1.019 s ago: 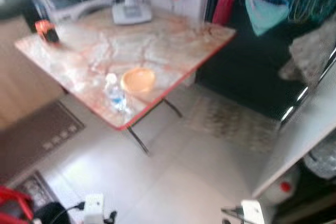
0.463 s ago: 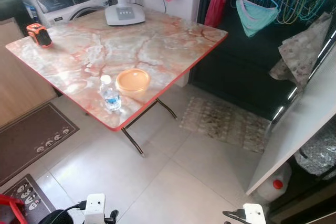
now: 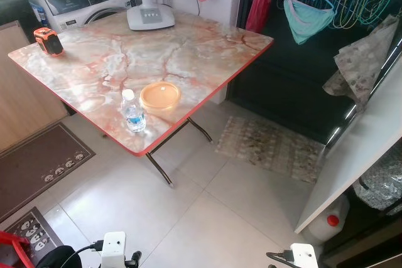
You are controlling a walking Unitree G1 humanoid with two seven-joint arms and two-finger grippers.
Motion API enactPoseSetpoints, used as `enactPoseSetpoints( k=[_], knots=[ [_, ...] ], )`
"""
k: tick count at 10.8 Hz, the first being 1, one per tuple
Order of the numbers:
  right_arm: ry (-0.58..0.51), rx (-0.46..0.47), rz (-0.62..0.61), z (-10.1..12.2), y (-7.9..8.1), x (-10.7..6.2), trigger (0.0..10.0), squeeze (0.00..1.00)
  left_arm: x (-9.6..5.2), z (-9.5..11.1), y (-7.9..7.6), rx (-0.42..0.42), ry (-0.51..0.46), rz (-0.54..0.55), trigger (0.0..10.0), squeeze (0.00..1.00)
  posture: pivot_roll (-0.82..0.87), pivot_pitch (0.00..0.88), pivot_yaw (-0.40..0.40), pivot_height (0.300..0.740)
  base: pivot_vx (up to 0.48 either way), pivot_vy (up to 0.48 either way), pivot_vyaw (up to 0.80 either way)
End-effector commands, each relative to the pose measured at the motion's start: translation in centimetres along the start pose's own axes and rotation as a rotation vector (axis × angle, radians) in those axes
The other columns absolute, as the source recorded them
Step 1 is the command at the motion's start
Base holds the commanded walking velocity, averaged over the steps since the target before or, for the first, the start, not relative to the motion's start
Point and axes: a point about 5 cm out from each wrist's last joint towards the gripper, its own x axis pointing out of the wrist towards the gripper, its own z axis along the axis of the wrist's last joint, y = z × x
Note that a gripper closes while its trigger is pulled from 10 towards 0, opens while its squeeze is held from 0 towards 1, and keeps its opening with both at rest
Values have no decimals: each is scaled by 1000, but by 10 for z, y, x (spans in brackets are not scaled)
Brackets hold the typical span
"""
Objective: Restocking fridge
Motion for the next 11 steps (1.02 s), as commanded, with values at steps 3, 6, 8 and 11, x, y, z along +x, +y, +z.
enactPoseSetpoints(
  k=[3,6,8,11],
  knots=[
    [-85,48,37,64,19,14,10000,0,0,-4,22,-123,94,88,10000,0,1,0,-48,740,260,0,223],
    [-72,62,51,62,20,14,10000,0,0,-6,21,-124,101,88,10000,0,0,0,-52,740,271,0,267],
    [-75,55,47,62,19,13,10000,0,0,-6,21,-115,104,94,10000,0,0,0,-56,740,0,0,0],
    [-80,25,46,65,19,13,10000,0,0,-4,22,-115,92,103,10000,0,9,0,-62,740,0,0,490]
  ],
)
